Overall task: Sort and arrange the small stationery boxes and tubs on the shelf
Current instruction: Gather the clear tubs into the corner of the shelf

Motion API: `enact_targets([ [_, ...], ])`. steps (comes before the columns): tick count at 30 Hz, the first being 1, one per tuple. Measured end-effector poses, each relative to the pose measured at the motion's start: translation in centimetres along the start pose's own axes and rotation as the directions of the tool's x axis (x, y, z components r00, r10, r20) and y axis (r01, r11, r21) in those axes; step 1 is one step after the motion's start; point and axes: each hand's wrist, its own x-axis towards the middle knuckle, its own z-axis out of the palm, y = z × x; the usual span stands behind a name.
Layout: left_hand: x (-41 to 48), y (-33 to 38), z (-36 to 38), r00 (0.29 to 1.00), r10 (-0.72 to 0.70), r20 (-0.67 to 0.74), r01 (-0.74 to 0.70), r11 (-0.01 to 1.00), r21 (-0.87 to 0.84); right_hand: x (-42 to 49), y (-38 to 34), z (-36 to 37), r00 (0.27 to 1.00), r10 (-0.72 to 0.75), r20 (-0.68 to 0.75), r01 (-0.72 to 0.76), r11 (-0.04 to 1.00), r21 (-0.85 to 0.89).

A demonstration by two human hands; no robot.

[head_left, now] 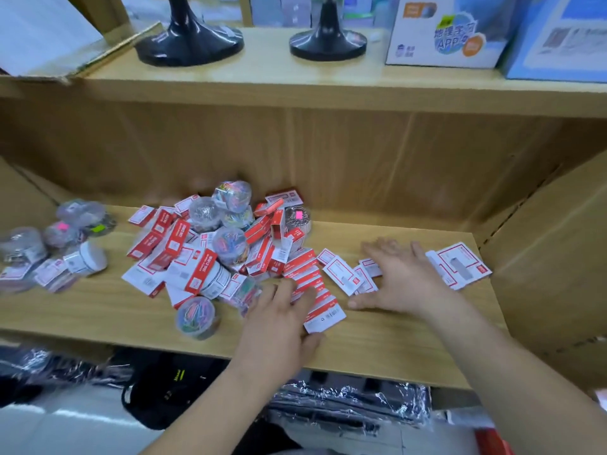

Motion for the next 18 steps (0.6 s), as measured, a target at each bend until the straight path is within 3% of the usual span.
enact_targets([
  [2,0.2,-0.3,-0.1,0.999,0.028,-0.039,-0.028,0.999,-0.014,0.0,-0.3,0.1,1.0,-0.026,0.014,0.026,1.0,-0.016],
  [5,0.6,-0.5,-0.2,0.993,0.032,-0.109,-0.037,0.998,-0.046,-0.7,-1.1,0.7,0.994,-0.083,-0.075,0.078,0.994,-0.079],
  [12,1.3,0.5,0.4,0.988,0.112,-0.102,-0.095,0.982,0.162,-3.4,-2.1,1.9,0.987,-0.044,-0.154,0.03,0.995,-0.09],
  [14,1.5,1.0,0.7,0.993,0.089,-0.074,-0.073,0.978,0.194,-4.0,-2.0,2.5,0.986,-0.028,-0.166,0.022,0.999,-0.04],
  [18,2.1,1.4,1.0,0.997,0.071,-0.022,-0.063,0.968,0.243,-4.6,-0.9,4.0,0.971,0.096,-0.22,-0.043,0.971,0.234],
])
